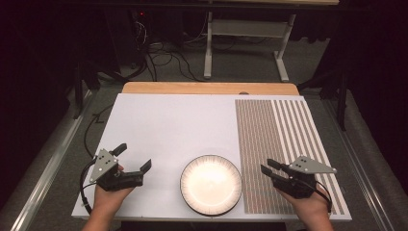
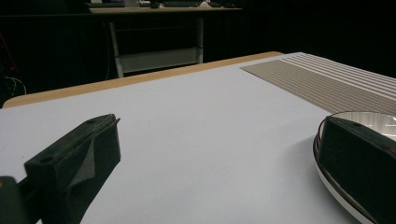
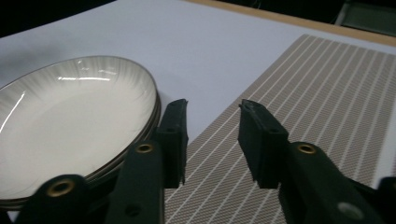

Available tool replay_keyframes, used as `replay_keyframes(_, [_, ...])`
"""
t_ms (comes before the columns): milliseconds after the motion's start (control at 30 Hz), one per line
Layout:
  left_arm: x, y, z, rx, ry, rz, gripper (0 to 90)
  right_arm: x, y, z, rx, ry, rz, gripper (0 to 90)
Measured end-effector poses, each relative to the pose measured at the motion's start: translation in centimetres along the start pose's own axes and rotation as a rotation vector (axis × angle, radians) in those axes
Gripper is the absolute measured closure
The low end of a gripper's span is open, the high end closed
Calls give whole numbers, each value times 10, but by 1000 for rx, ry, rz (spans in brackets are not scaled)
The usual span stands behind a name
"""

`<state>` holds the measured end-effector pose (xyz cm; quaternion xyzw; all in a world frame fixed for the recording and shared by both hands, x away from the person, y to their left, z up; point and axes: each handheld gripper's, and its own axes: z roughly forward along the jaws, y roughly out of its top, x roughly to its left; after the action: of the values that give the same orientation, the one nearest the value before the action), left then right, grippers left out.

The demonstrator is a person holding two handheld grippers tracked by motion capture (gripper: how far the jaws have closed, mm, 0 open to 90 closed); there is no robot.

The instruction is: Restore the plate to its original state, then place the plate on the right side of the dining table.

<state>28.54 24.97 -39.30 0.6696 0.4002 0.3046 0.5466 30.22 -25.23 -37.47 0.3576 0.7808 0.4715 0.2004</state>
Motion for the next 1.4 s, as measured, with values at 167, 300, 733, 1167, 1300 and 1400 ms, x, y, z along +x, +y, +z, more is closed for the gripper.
replay_keyframes(167, [-2, 0, 0, 6, -6, 7, 2, -12, -1, -15, -86, -58, 23, 454])
replay_keyframes(300, [-4, 1, 1, 5, -16, 9, 2, -18, -3, -21, -109, -85, 51, 316])
replay_keyframes(733, [-14, 3, 4, 28, -29, 31, 2, -18, -2, -23, -173, -143, 42, 4])
replay_keyframes(1167, [-16, 5, 4, 24, -30, 44, 2, -15, 0, -21, -180, -130, 17, 4])
replay_keyframes(1300, [-15, 3, 5, 28, -32, 35, 2, -13, 2, -19, -168, -121, 9, 57])
replay_keyframes(1400, [-14, 3, 5, 30, -39, 26, 2, -10, 2, -18, -155, -116, -10, 118])
